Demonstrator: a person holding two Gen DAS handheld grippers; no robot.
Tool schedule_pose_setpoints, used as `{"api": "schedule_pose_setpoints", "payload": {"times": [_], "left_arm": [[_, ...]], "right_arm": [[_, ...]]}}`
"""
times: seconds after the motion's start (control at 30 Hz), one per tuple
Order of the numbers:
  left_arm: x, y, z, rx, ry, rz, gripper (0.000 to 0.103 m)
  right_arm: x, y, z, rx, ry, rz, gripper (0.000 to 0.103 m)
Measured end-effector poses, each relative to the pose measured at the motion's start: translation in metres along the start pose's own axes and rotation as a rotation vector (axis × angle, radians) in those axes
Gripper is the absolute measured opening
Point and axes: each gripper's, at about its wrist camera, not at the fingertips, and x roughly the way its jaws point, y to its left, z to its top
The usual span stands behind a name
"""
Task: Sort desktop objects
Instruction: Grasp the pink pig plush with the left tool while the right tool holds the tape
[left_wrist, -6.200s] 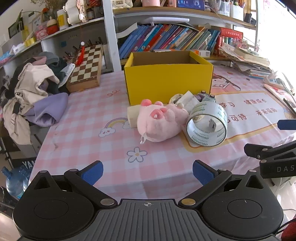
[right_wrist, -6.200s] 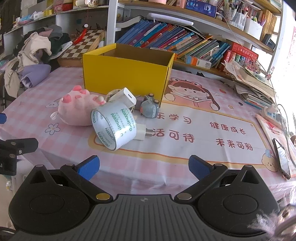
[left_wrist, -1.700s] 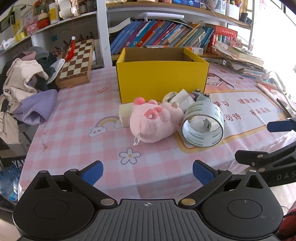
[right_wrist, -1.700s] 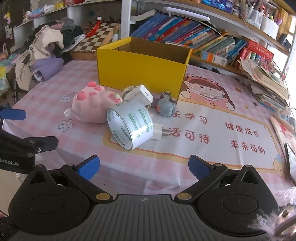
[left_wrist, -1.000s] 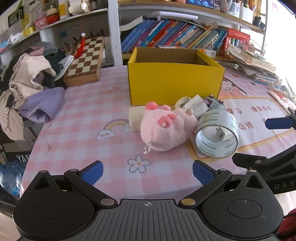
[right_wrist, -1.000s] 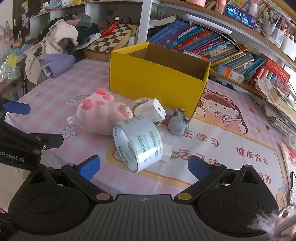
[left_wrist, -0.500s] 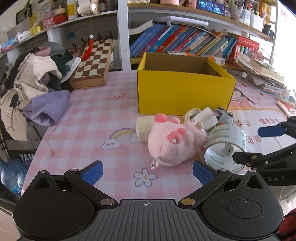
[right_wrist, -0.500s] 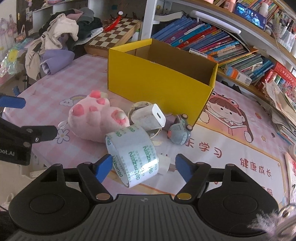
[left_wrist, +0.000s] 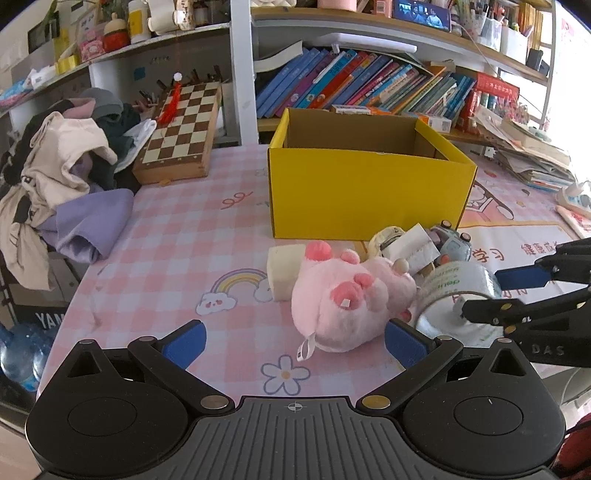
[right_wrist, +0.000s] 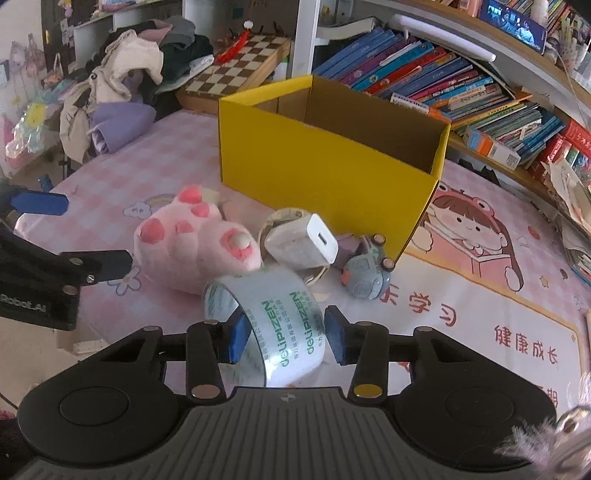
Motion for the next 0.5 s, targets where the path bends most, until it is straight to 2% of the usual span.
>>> {"api": "schedule_pose_setpoints", "payload": {"times": [0.07,0.13,0.17,0.3,0.5], "left_arm": [[0.003,-0.001,0.001,0.007,-0.004,-0.002,0.102],[0.007,-0.003,0.002,0.022,-0.002,0.003,0.102],[0.010,-0.003,0.002,0.028,0.002,0.004,0.100],[0.027,-0.006,0.004,0.043,0.033,-0.014,0.096],[0.046,-0.010,0.007,0.049,0.063,-0.054,0.080]], "right_arm": [[-0.002,-0.002,0.000,0.007,-0.003,0.001,0.030],[-0.002,-0.005,0.000,0.014,0.004,0.002,0.015],[-0.001,-0.007,-0.001,0.021,0.010,0.006,0.012],[0.002,-0.013,-0.003,0.047,0.030,0.008,0.009],[-0.001,-0.016,-0.004,0.049,0.021,0.001,0.006]]}}
